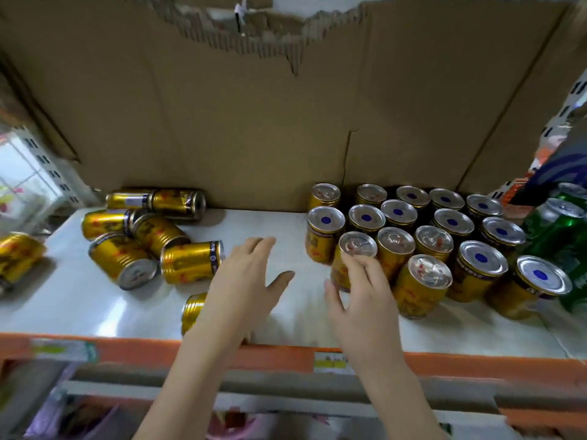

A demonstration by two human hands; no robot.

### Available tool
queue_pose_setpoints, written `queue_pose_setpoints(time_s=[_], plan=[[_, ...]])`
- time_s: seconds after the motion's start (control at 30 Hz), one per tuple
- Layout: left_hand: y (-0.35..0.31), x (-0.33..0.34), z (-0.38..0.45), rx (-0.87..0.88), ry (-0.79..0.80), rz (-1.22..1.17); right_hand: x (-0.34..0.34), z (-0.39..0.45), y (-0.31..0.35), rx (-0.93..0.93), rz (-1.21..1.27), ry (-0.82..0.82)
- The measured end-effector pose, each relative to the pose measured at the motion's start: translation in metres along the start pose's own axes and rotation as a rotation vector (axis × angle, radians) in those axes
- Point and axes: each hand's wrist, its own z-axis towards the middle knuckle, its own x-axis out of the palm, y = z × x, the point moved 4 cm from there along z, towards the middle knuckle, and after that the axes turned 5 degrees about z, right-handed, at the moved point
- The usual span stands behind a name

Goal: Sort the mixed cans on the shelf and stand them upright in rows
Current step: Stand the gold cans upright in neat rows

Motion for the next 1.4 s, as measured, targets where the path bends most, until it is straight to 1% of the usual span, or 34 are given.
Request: queue_pose_setpoints(time_s=[0.13,0.23,0.3,0.37,0.4,0.43,0.53,0.67,0.77,0.87,1.0,1.1,1.2,1.27,1.4], plan=[[0.072,-0.028,-0.028,-0.111,-0.065,0.008,0.051,-0.011,0.047,-0.079,0.029,0.174],[0.123,-0.035,-0.044,-0.165,-0.041,0.049,0.079,-0.015,0.086,-0.186,0.013,0.288],[0.151,-0.035,-0.049,-0.176,-0.019,0.058,0.099,-0.02,0.109,-0.278,-0.045,0.438],[0.167,-0.029,-0.049,-0.166,0.002,0.04,0.115,-0.025,0.116,-0.31,-0.153,0.627],[0.173,-0.026,-0.049,-0.162,0.019,0.028,0.123,-0.028,0.117,-0.325,-0.221,0.683],[0.176,-0.023,-0.048,-0.158,0.036,0.018,0.128,-0.031,0.117,-0.33,-0.284,0.703],[0.176,-0.015,-0.037,-0.124,0.035,0.029,0.133,-0.033,0.119,-0.301,-0.347,0.658],[0.166,-0.003,-0.016,-0.025,-0.019,0.159,0.135,-0.029,0.121,-0.271,-0.354,0.65],[0.167,0.004,-0.009,-0.06,-0.013,0.179,0.137,-0.026,0.121,-0.246,-0.371,0.677],[0.168,0.002,-0.009,-0.07,-0.043,0.199,0.137,-0.024,0.122,-0.23,-0.375,0.677],[0.169,-0.007,-0.015,-0.103,-0.097,0.118,0.133,-0.025,0.122,-0.201,-0.315,0.629],[0.166,-0.013,-0.021,-0.136,-0.118,-0.061,0.121,-0.026,0.116,-0.157,-0.273,0.547],[0.15,-0.018,-0.023,-0.139,-0.153,-0.266,0.098,-0.023,0.102,-0.054,-0.201,0.43],[0.131,-0.02,-0.018,-0.089,-0.13,-0.295,0.077,-0.02,0.088,0.038,-0.156,0.348],[0.076,-0.007,-0.01,0.014,0.016,-0.287,0.035,-0.013,0.048,0.204,-0.114,0.193]])
